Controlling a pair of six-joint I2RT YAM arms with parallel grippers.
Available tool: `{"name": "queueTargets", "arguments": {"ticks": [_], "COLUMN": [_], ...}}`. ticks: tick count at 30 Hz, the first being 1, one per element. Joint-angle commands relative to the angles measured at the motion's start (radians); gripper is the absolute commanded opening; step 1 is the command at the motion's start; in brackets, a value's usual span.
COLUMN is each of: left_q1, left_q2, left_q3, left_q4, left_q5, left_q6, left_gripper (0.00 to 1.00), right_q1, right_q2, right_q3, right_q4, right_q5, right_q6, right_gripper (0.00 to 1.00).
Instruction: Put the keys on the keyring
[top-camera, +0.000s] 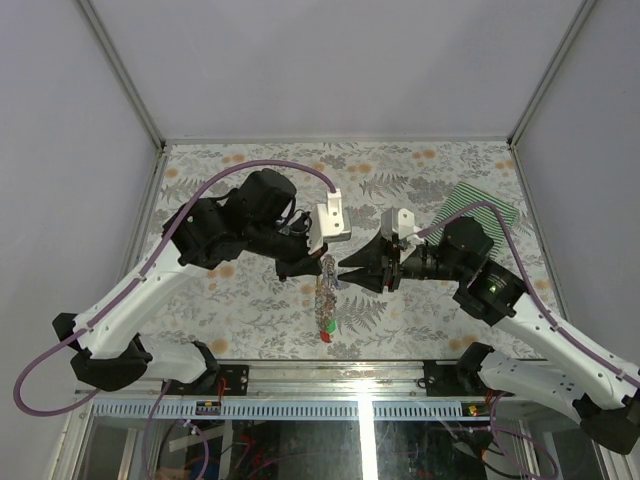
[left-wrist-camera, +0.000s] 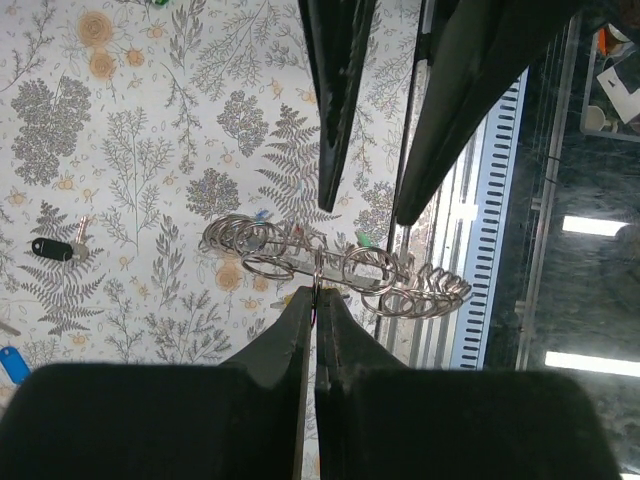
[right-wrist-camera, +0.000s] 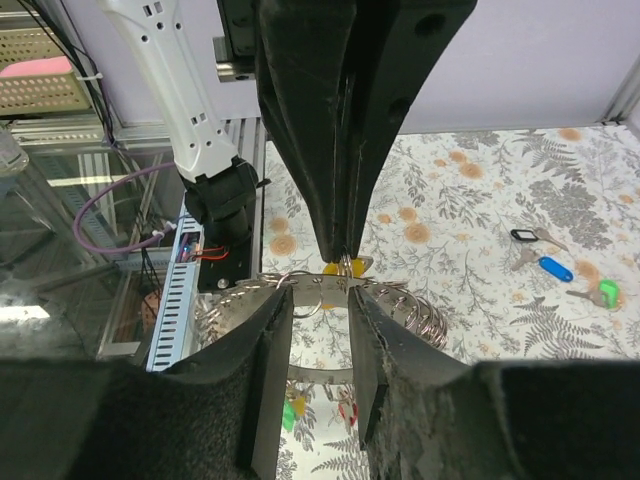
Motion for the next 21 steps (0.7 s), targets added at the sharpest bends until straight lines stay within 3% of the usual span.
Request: {"name": "queueTargets", "arguments": {"ticks": [1, 21], "left_q1": [-0.014, -0.032], "left_q2": [-0.001, 0.006], "left_q3": [0.054, 0.062], "left_q4": [0.0, 0.001], "left_q5": [-0.009, -0.009], "left_q6": [0.016, 0.021], "left_gripper": [0.0, 0.0], "right_q1": [0.002, 0.003], "right_q2": [0.019, 0.105], "right_q3": [-0.019, -0.021], "right_q4": [0.156, 0.208], "right_q5": [-0.044, -0.095], "right_q6": [0.044, 0.066], "right_gripper": [0.36, 0.33]}}
